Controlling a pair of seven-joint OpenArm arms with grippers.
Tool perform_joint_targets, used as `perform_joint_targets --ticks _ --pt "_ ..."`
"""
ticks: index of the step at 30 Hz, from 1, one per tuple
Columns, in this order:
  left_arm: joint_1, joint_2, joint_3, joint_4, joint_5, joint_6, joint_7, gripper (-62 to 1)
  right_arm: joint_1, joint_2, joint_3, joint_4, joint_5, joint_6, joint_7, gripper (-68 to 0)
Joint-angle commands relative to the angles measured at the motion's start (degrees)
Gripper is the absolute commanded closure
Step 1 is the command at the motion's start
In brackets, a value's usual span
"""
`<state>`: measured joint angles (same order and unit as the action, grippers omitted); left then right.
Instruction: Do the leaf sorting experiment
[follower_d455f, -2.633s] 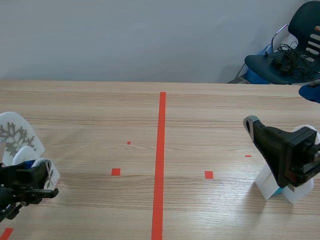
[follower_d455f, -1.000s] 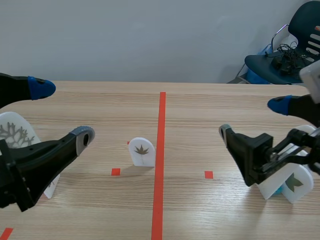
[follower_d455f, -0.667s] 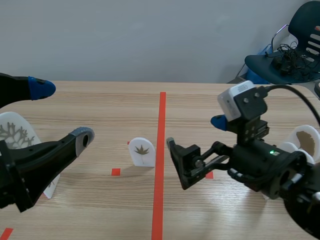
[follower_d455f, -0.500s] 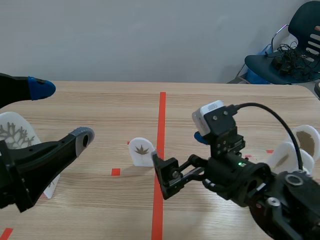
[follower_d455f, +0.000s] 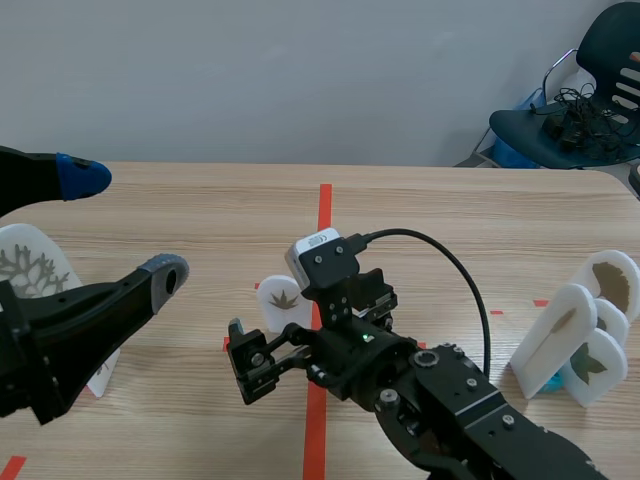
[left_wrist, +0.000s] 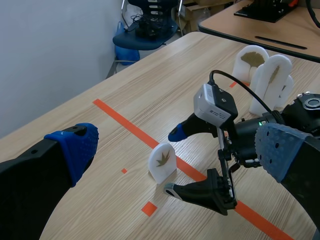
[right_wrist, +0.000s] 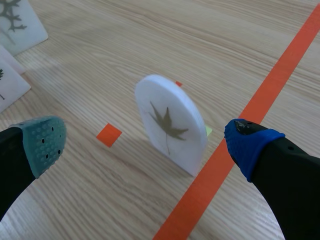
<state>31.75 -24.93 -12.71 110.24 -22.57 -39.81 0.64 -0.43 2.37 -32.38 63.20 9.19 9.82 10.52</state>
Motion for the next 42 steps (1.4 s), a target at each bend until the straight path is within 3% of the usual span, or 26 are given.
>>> perform_joint_targets --ticks 1,7,8,17,21,26,31,37,42 --pt "0.0 0.0 0.2 0.1 -0.8 -0.1 -0.8 -62.3 2.0 -0.6 0.0 -0.3 0.1 -0.4 1.3 -67.9" --pt "0.0 0.0 0.2 0.1 -0.8 -0.1 -0.8 -62.3 5.7 -3.4 -0.1 -6.8 0.0 -0.9 1.7 -67.9" --pt "0.0 0.0 0.2 0.1 -0.8 -0.1 -0.8 -62.3 5.9 -3.5 -0.1 -7.4 0.0 -0.9 1.7 -65.0" --pt "0.0 0.0 0.2 0.1 -0.8 -0.1 -0.8 -62.3 5.0 -3.0 -0.4 -7.8 0.0 -1.1 2.3 -18.0" --pt "0.0 0.0 0.2 0.1 -0.8 -0.1 -0.8 -62.3 4.4 -2.2 -0.4 -7.7 0.0 -1.0 4.1 -6.3" --pt "0.0 0.0 0.2 0.1 -0.8 -0.1 -0.8 -62.3 2.1 0.0 0.3 -3.4 0.0 -1.1 5.7 -5.0" --pt "0.0 0.0 0.2 0.1 -0.8 -0.1 -0.8 -62.3 -6.3 2.1 5.0 9.1 0.0 -2.0 2.7 -5.0" --pt "0.0 0.0 0.2 0.1 -0.8 -0.1 -1.0 -62.3 -17.3 2.9 10.5 20.1 0.0 -10.7 0.7 -5.1" --pt "0.0 0.0 0.2 0.1 -2.4 -0.1 -1.0 -62.3 -20.8 2.9 12.2 19.4 0.0 -11.0 0.5 -5.0"
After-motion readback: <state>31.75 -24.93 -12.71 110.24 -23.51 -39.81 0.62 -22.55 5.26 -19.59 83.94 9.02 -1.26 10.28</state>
